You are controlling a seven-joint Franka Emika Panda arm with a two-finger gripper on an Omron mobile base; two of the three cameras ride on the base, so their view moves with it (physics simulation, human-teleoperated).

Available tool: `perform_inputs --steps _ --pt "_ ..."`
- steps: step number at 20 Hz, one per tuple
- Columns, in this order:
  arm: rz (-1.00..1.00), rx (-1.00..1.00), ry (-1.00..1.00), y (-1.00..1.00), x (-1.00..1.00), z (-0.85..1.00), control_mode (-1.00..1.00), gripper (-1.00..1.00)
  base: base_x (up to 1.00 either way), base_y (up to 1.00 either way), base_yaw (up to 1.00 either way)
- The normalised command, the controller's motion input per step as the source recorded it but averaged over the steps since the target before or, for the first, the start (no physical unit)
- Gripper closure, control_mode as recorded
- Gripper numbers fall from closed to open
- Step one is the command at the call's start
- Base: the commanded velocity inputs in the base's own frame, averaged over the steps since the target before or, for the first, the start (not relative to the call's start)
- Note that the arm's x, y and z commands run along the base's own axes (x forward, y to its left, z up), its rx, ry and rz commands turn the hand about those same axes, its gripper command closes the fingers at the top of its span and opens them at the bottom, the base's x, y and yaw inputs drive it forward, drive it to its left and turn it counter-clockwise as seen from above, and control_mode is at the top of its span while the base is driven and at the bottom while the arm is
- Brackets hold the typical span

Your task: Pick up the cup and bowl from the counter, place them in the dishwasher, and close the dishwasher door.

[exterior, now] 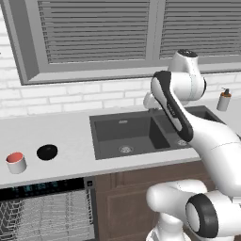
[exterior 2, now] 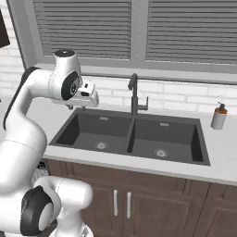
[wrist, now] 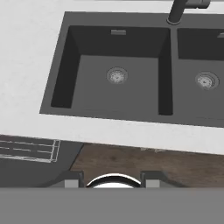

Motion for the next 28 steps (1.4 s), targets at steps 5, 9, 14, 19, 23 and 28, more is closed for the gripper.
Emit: perform_inputs --steps 5,9,14,19,23,28 --pt "0.0 0.0 0.01 0.5 0.0 -0.08 -1.0 -1.0 0.0 0.0 0.0" --pt "-0.04 0.0 0.0 1.0 0.0 -0.26 -1.0 -1.0 0.0 0.0 0.0" --pt "-0.06 -0.03 0.09 1.0 0.08 -0.45 -1.0 -1.0 0.0 0.0 0.0" --pt "-0.08 -0.09 0.14 1.0 0.24 -0.43 -1.0 -1.0 0.0 0.0 0.0" --pt "-0.08 -0.13 0.18 1.0 0.39 -0.35 -1.0 -1.0 0.0 0.0 0.0" --pt "-0.07 -0.06 0.21 1.0 0.6 -0.3 -1.0 -1.0 0.0 0.0 0.0"
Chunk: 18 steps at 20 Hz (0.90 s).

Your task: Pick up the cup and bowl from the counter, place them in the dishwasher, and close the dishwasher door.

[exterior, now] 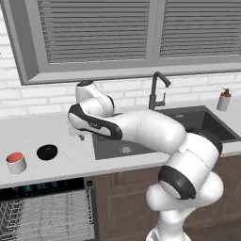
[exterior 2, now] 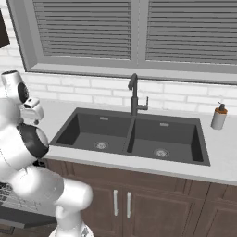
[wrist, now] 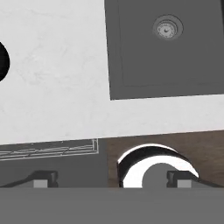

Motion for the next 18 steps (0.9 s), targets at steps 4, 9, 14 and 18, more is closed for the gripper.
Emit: perform_inputs --steps 4,9,14,18 --pt "-0.05 0.0 0.18 0.99 0.83 -0.35 -1.0 -1.0 0.0 0.0 0.0" --pt "-0.06 0.01 0.03 0.87 0.86 -0.4 -1.0 -1.0 0.0 0.0 0.0" --pt "-0.07 0.0 0.01 0.89 0.96 -0.39 -1.0 -1.0 0.0 0.0 0.0" --pt "0.0 -0.02 0.0 0.63 0.66 -0.16 -1.0 -1.0 0.0 0.0 0.0"
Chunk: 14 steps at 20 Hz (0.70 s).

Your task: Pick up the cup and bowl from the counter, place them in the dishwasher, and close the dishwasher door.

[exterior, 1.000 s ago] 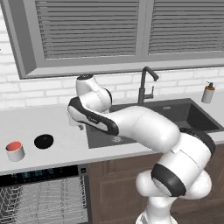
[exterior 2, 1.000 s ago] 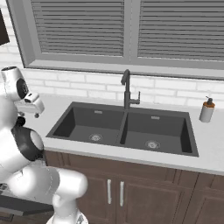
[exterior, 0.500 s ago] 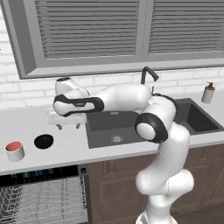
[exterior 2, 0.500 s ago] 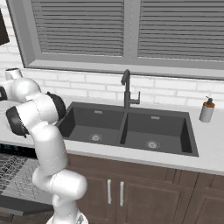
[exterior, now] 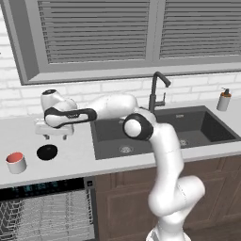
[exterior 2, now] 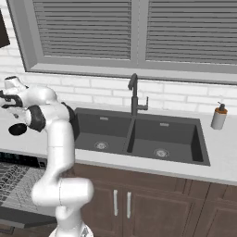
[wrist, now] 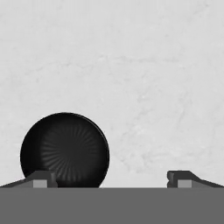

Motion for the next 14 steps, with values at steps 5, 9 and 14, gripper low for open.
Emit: perform_inputs --steps 5,9,14 --pt "0.03 -0.01 0.04 0.18 0.27 -0.14 -1.0 -1.0 0.0 0.0 0.0" --pt "0.0 0.1 0.02 -0.72 -0.25 -0.26 -1.0 -1.0 0.0 0.0 0.0" --pt "0.05 0.13 0.0 -0.56 -0.07 -0.84 -1.0 -1.0 0.0 0.0 0.0"
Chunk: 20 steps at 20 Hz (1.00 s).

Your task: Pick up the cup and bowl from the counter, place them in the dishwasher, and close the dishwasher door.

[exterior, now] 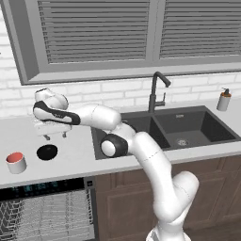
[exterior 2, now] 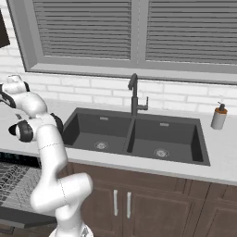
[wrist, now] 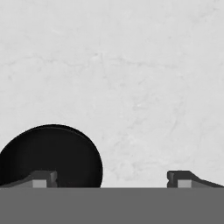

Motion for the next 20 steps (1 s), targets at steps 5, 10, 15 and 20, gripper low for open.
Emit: perform_inputs --steps 5,10,15,20 --pt "0.12 0.15 -0.02 0.06 -0.01 -0.46 -1.0 -1.0 0.0 0.0 0.0" --pt "0.07 0.43 -0.07 -0.14 -0.01 -0.04 -1.0 -1.0 0.0 0.0 0.0" --pt "0.07 0.07 0.0 0.0 -0.1 -0.34 -1.0 -1.0 0.0 0.0 0.0" --pt "0.09 0.01 0.0 0.0 -0.01 -0.39 -1.0 -1.0 0.0 0.0 0.0"
